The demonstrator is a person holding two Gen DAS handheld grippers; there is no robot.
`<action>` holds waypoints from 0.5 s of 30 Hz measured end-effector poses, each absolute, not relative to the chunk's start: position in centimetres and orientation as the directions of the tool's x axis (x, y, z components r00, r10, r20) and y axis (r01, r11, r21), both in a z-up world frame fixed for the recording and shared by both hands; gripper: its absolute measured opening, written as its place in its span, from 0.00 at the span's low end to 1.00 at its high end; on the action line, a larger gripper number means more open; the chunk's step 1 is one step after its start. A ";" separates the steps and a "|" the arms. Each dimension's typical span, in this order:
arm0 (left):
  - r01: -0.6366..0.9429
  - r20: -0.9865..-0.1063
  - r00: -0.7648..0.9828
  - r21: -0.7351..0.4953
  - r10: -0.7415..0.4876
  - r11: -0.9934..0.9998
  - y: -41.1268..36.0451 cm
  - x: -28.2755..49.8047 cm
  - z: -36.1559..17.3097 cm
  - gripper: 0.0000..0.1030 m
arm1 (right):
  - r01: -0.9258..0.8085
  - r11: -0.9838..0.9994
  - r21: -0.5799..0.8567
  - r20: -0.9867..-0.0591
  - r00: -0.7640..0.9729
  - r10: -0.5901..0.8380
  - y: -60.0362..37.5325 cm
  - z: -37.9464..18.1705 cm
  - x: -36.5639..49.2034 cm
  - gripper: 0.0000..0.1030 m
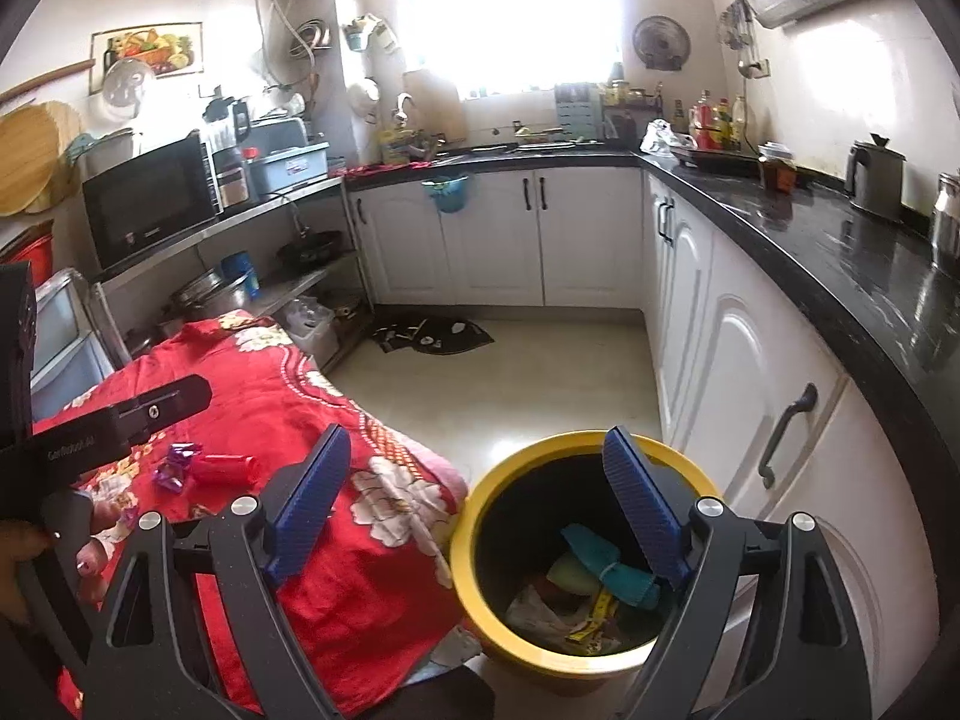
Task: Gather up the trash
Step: 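Move both tools back over the table toward the remaining wrappers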
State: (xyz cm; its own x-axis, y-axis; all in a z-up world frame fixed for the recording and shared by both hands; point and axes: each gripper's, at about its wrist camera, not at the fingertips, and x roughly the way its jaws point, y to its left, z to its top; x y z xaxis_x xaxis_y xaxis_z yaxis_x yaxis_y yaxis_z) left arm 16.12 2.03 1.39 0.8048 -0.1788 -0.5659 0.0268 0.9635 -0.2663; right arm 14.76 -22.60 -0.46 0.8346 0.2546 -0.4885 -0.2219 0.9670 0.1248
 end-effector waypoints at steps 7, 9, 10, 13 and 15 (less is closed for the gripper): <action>-0.008 -0.552 0.821 -0.270 -0.148 0.963 4.3 15.0 2.1 0.90 | -0.283 0.953 0.108 -0.488 0.820 0.299 -20.1 0.0 14.2 0.81; -0.025 -0.550 0.824 -0.272 -0.134 0.962 5.2 14.6 2.2 0.90 | -0.299 0.949 0.104 -0.489 0.815 0.310 -19.4 0.0 14.1 0.81; -0.033 -0.549 0.826 -0.277 -0.130 0.960 5.7 14.5 2.3 0.90 | -0.312 0.944 0.104 -0.491 0.809 0.322 -18.9 0.0 14.0 0.81; -0.064 -0.546 0.831 -0.275 -0.101 0.959 7.3 13.9 2.4 0.90 | -0.342 0.935 0.095 -0.496 0.798 0.342 -17.7 -0.1 13.9 0.81; -0.087 -0.550 0.831 -0.275 -0.083 0.957 8.2 13.6 2.4 0.90 | -0.364 0.927 0.086 -0.501 0.789 0.356 -16.9 -0.2 13.9 0.81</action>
